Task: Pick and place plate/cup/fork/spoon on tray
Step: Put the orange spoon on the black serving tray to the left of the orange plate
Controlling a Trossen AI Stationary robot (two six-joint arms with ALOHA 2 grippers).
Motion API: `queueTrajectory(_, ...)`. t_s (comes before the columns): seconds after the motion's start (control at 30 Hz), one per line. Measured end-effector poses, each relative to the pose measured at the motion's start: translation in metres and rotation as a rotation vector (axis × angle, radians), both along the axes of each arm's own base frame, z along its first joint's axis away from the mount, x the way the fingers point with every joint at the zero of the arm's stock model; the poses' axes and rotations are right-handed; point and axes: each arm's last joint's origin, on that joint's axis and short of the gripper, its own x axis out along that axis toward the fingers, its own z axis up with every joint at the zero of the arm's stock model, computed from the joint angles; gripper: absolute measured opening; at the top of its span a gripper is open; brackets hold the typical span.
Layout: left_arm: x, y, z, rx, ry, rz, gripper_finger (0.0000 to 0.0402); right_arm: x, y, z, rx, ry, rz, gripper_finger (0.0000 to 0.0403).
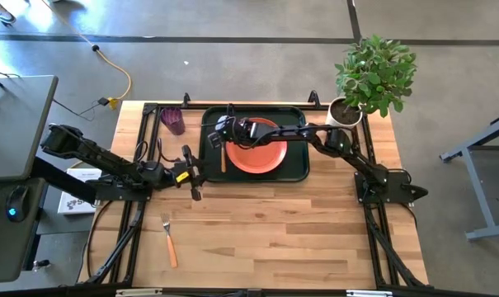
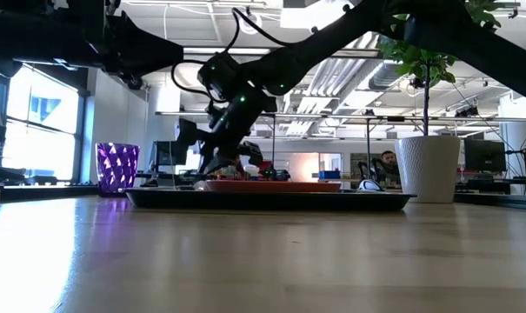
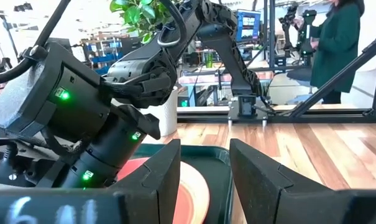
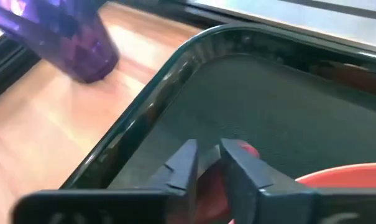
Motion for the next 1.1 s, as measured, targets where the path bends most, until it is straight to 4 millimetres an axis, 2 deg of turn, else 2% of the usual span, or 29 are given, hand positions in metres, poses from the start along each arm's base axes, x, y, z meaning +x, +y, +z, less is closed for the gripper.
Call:
queueTrajectory(0.13,0.0,0.0,0.0,-0.003,-0.001,-0.003,0.0129,0.0,0.002,-0.001,-0.013,0.007,-0.026,0.0116)
queueTrajectory(0.23,0.0,-0.001,0.0,-0.003,-0.001,-0.018,0.0129,0.003,0.009,0.002,-0.07,0.02,0.022,0.0139)
queueTrajectory(0.37,-0.001,-0.006,0.001,0.002,-0.006,-0.044,0.0129,0.016,0.038,0.02,-0.181,0.045,0.18,0.0154)
queueTrajectory(0.47,-0.005,-0.012,0.005,0.014,-0.026,-0.066,0.0129,0.023,0.067,0.032,-0.242,0.045,0.299,0.0156)
queueTrajectory(0.6,-0.02,-0.029,0.019,0.012,-0.101,-0.171,0.0124,0.027,0.099,0.028,-0.236,0.068,0.417,0.0156)
queueTrajectory(0.8,-0.05,-0.052,0.036,0.009,-0.163,-0.298,0.0111,0.032,0.136,0.018,-0.203,0.045,0.579,0.0156)
queueTrajectory(0.9,-0.063,-0.057,0.034,0.014,-0.1,-0.235,0.0102,0.034,0.156,0.02,-0.2,0.001,0.657,0.0156)
queueTrajectory(0.97,-0.071,-0.059,0.032,0.02,-0.039,-0.112,0.0094,0.038,0.168,0.019,-0.213,-0.051,0.687,0.0156)
queueTrajectory(1.03,-0.078,-0.062,0.035,0.032,0.015,0.009,0.0084,0.042,0.178,0.012,-0.239,-0.088,0.711,0.0156)
queueTrajectory(1.1,-0.084,-0.068,0.043,0.019,0.03,0.049,0.0075,0.047,0.186,0.003,-0.253,-0.143,0.735,0.0156)
